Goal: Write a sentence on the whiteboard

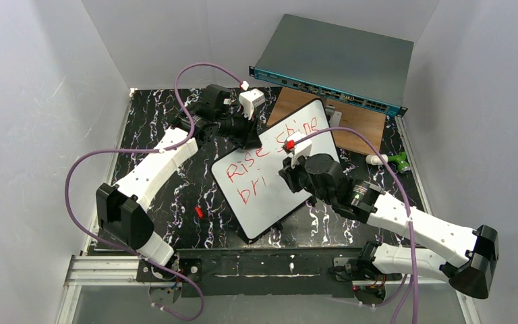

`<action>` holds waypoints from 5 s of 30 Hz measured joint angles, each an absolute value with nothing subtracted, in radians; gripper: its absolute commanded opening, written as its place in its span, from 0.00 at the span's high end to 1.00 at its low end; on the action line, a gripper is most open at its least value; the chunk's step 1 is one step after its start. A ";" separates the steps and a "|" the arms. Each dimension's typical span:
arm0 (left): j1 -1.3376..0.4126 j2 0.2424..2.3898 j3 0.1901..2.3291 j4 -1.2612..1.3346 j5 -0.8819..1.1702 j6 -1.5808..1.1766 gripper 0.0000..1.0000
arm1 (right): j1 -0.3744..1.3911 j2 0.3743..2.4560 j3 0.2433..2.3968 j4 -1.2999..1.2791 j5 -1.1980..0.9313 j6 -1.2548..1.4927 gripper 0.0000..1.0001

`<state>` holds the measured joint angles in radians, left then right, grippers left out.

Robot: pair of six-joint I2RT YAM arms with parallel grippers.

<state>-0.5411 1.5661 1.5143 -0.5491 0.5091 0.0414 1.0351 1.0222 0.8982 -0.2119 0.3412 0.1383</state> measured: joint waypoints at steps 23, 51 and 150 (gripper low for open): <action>-0.541 1.581 1.525 -0.546 0.514 0.033 1.00 | 0.983 1.093 0.888 -0.155 0.300 0.150 0.99; -0.539 1.581 1.525 -0.548 0.509 0.033 1.00 | 0.969 1.136 0.929 -0.130 0.215 0.128 0.99; -0.538 1.581 1.525 -0.549 0.499 0.033 1.00 | 0.956 1.124 0.878 -0.189 0.245 0.173 0.99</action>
<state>-0.5385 1.5810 1.5249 -0.5488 0.4988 0.0334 0.9558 1.1244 0.8783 -0.1886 0.2451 0.1734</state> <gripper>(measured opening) 0.183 0.186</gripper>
